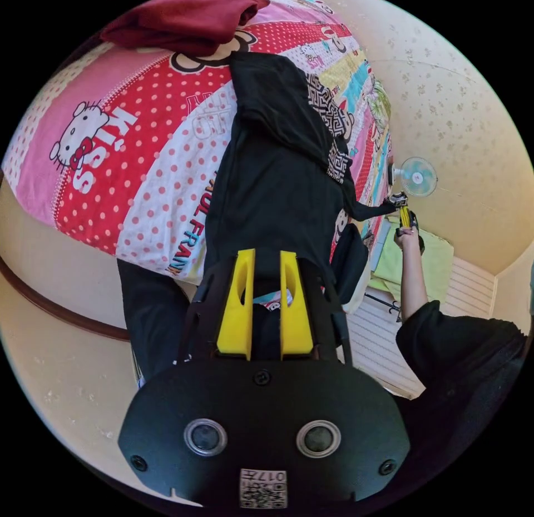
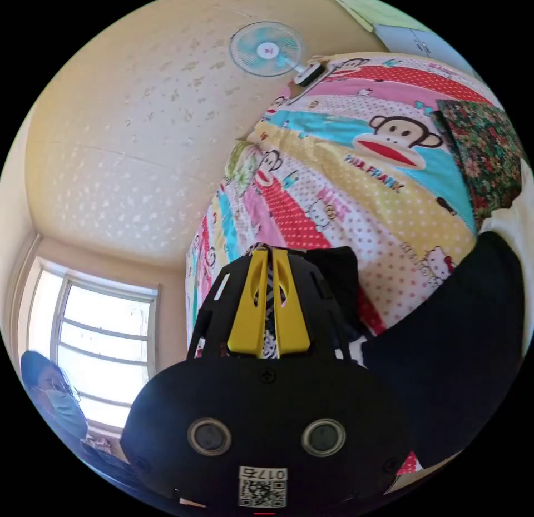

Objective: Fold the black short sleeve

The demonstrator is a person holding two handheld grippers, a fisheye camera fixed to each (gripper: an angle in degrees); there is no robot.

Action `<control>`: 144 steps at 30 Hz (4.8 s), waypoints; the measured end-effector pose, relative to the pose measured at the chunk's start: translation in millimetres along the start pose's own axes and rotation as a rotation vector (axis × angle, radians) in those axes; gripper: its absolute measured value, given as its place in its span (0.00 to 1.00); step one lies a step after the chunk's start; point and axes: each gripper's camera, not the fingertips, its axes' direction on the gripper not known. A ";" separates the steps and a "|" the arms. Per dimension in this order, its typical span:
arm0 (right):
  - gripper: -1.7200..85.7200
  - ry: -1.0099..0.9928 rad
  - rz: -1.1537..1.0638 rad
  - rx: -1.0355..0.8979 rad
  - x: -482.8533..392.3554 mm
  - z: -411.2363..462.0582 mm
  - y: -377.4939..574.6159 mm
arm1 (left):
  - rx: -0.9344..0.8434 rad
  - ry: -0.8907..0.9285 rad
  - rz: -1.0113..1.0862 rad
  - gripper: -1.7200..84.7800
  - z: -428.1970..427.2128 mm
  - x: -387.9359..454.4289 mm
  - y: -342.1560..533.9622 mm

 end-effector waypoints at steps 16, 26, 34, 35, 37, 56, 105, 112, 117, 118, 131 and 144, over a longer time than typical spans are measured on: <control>0.12 0.100 -0.248 -0.628 -0.1 131.4 155.3 | 0.037 -0.034 -0.016 0.15 -48.3 -71.5 26.8; 0.15 0.666 -0.367 -1.126 129.2 51.5 173.0 | -0.277 -0.123 0.135 0.10 12.5 -66.3 38.2; 0.06 -0.177 -0.050 -1.148 125.6 -12.3 108.6 | -0.280 0.433 0.298 0.05 -119.1 -66.7 41.8; 0.06 -0.222 0.002 -1.134 133.9 -17.5 96.8 | -0.273 0.402 0.284 0.05 -127.5 -70.0 40.7; 0.06 -0.143 -0.012 -1.100 145.8 -21.4 83.5 | -0.296 0.195 0.252 0.06 -137.4 -81.2 38.6; 0.16 0.118 -0.155 -1.045 206.3 -12.1 61.0 | -0.410 -0.055 0.240 0.15 -59.1 -117.3 13.2; 0.19 -0.103 0.276 -0.491 185.8 137.8 -77.5 | 0.206 0.311 -0.233 0.22 -74.5 -22.9 -103.6; 0.09 -0.277 0.452 -0.334 207.8 186.4 -55.7 | 0.390 0.455 -0.388 0.06 -46.3 -16.8 -104.5; 0.07 -0.082 0.312 -0.475 201.3 181.4 -71.7 | 0.448 0.273 0.065 0.06 -61.1 109.7 -115.8; 0.07 -0.071 0.289 -0.490 201.3 180.2 -71.4 | 0.428 0.231 0.226 0.06 -51.1 158.5 -116.3; 0.09 -0.322 0.433 -0.397 298.3 121.9 -38.2 | -0.106 0.027 0.694 0.15 177.7 322.8 -45.2; 0.21 -0.573 0.555 -0.284 340.5 112.1 14.0 | -0.210 0.288 0.037 0.08 262.5 175.4 -42.8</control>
